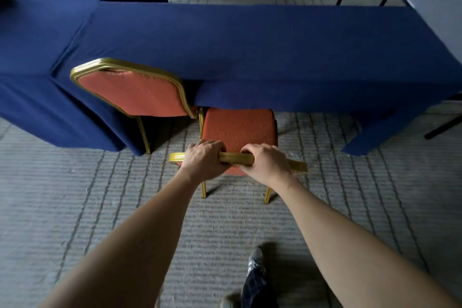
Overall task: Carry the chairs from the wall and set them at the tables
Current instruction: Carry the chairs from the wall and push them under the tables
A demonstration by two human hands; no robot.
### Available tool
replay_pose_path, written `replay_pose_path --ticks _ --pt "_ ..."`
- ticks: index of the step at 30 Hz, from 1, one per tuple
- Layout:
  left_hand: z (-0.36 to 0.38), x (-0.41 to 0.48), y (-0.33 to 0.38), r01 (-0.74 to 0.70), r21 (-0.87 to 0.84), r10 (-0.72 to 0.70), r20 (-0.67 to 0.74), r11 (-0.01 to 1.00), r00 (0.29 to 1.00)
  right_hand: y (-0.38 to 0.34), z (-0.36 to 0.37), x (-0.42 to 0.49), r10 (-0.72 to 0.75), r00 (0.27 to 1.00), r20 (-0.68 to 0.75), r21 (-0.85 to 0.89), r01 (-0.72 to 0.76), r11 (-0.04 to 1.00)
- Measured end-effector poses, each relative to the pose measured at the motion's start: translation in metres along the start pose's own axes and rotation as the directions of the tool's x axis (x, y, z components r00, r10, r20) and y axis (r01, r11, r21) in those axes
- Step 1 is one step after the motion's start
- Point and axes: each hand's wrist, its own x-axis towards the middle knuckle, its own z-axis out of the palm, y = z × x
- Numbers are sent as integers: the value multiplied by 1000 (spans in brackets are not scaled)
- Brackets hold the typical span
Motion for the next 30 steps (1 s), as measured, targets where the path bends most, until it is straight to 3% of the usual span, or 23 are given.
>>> replay_pose_path --ticks 3,7,9,11,14,17,18,19,21,24,27,30 --pt "5 -15 9 130 -82 -130 10 988 992 -9 7 -16 97 994 -49 34 -95 995" --pt "11 -45 14 199 -336 -226 -42 921 973 -26 15 -63 239 953 -184 352 -163 922" --pt "9 -56 13 215 -478 -266 -41 851 963 -37 14 -85 362 907 -216 549 -194 813" --pt "5 -68 17 223 -633 -309 -27 741 951 -53 11 -103 553 820 -149 718 -295 630" --pt "-4 -76 29 232 -867 -491 -16 440 871 -69 9 -98 740 663 113 898 -387 211" --pt "-16 -68 41 237 -969 -712 216 -72 668 -66 7 -63 671 580 461 885 -360 -297" --pt "-19 -63 44 209 -941 -722 338 -266 604 -63 7 -53 627 572 528 848 -328 -416" --pt "-20 -57 44 180 -883 -683 452 -433 574 -61 7 -43 595 580 556 824 -293 -484" --pt "-19 -44 41 204 -749 -514 599 -630 614 -53 5 -29 569 591 572 801 -254 -542" --pt "-14 -18 39 330 -648 -312 672 -686 671 -39 4 -9 523 575 629 733 -215 -645" --pt "-13 7 41 367 -646 -351 710 -669 611 -31 6 13 529 508 680 674 -150 -723" --pt "-2 33 40 382 -688 -423 700 -618 576 -32 15 32 618 418 666 719 -136 -682"
